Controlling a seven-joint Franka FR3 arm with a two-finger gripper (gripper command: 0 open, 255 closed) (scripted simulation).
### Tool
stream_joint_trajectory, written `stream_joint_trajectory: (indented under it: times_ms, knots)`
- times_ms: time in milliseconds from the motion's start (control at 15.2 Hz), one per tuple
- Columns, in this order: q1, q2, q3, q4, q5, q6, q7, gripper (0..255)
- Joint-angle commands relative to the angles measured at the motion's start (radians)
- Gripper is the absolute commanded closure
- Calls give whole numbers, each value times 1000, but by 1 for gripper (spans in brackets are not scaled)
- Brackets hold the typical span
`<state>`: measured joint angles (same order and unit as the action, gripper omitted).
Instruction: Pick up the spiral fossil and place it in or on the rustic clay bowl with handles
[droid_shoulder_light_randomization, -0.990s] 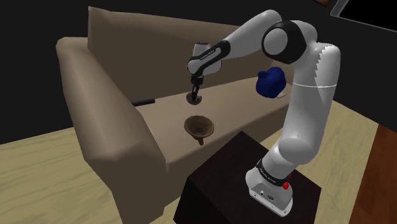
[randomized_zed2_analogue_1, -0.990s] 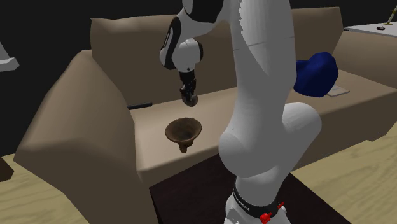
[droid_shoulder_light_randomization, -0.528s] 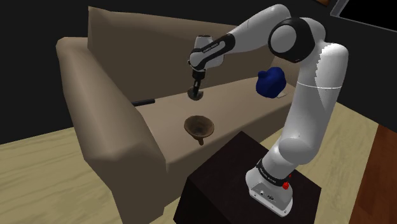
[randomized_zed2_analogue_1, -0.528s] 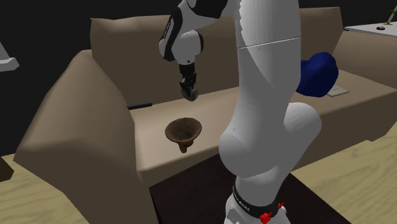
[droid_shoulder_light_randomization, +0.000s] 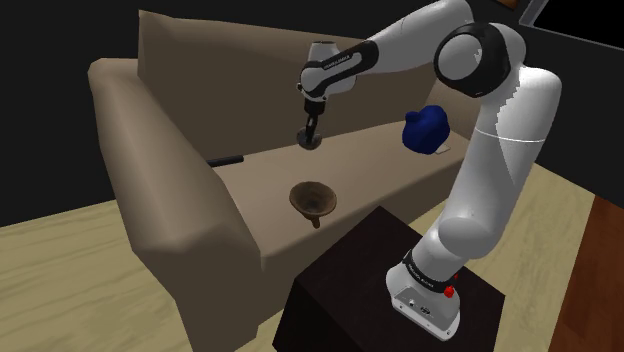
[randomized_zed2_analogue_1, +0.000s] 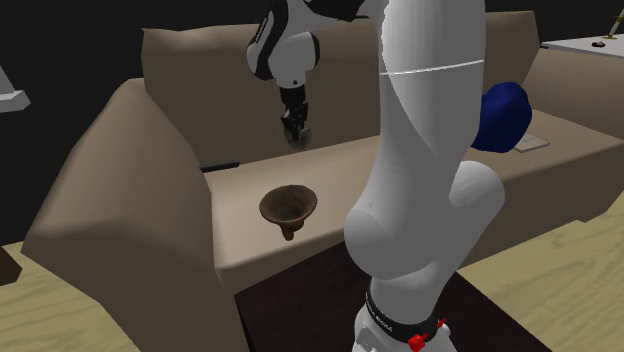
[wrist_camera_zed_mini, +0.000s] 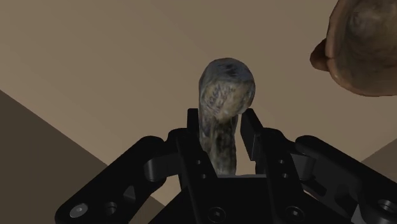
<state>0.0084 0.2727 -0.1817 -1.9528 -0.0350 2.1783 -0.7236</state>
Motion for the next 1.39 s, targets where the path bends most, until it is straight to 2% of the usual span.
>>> stream_joint_trajectory:
  times_ms: [0, 66, 528, 990, 1188, 1320]
  knots:
    - [-1, -11, -1, 16, -1, -26, -2, 255]
    - [0, -14, -1, 18, -2, -31, -2, 255]
    - [50, -254, 18, -303, -55, 47, 98, 255]
    - [85, -492, 66, -575, -88, 74, 208, 255]
    - [100, -598, 95, -680, -88, 70, 254, 255]
    - [104, -611, 101, -708, -87, 84, 265, 255]
